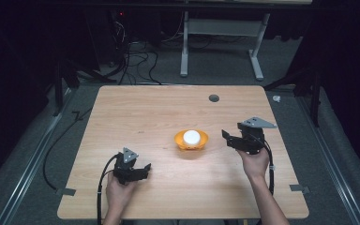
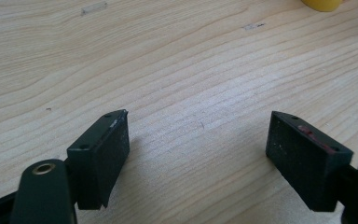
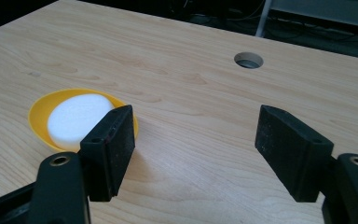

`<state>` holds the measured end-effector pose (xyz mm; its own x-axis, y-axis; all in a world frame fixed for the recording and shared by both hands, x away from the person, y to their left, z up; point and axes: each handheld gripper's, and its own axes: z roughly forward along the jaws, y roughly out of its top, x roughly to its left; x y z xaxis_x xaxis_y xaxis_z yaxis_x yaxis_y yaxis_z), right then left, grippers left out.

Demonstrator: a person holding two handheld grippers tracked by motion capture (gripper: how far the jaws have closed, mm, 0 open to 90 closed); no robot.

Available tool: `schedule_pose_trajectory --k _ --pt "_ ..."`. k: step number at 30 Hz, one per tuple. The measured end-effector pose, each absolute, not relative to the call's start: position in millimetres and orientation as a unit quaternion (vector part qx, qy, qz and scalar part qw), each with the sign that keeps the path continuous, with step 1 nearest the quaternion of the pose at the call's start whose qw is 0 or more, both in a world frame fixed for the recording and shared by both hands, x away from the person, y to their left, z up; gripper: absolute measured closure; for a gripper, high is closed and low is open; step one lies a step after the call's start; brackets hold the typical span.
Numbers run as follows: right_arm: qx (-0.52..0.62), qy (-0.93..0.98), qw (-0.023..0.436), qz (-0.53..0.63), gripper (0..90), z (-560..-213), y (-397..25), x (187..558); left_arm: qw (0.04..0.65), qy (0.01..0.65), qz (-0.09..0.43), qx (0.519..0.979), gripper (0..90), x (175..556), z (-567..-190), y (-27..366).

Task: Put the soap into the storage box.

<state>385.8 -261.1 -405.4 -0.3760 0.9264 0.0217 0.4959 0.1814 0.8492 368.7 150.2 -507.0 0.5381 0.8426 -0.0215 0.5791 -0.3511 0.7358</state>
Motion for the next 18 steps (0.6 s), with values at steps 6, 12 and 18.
schedule_pose_trajectory --k 6,12,18 --pt "0.491 0.72 0.269 0.411 29.4 -405 -267 381 0.357 0.444 0.184 0.801 21.9 369 -507 150" --pt "0.493 0.72 0.271 0.407 29.4 -404 -273 376 0.357 0.444 0.184 0.801 21.9 369 -507 150" --pt "0.496 0.712 0.275 0.413 29.3 -403 -281 369 0.357 0.444 0.184 0.801 21.9 369 -507 150"
